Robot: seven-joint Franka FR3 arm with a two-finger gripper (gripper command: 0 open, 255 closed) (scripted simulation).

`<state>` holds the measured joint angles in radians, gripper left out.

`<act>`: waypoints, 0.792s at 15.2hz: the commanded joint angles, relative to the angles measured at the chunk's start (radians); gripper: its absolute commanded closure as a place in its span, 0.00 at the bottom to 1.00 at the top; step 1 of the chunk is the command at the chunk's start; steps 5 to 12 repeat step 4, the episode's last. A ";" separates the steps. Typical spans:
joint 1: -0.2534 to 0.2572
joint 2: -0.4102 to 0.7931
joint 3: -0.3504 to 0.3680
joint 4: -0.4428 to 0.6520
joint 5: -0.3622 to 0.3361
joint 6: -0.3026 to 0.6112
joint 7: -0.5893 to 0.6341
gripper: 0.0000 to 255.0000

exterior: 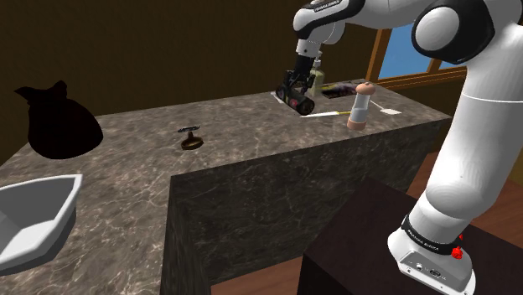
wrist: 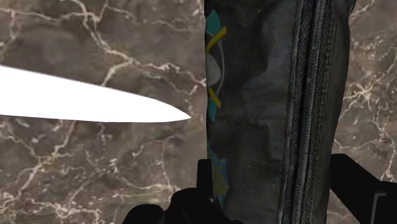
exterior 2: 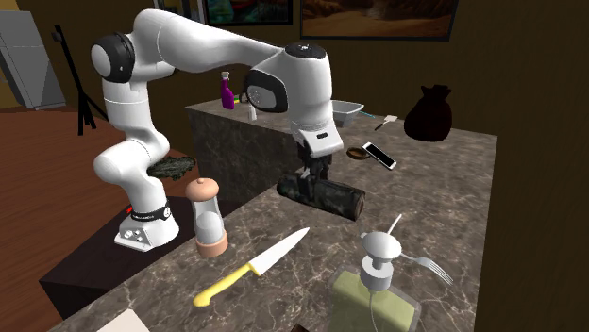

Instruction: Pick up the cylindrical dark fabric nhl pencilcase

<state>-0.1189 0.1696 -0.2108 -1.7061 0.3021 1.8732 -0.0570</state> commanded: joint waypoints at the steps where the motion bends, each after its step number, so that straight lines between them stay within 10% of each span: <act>1: 0.001 -0.006 0.000 0.022 -0.004 -0.025 0.010 1.00; 12: 0.001 -0.007 0.000 0.035 -0.005 -0.039 0.013 1.00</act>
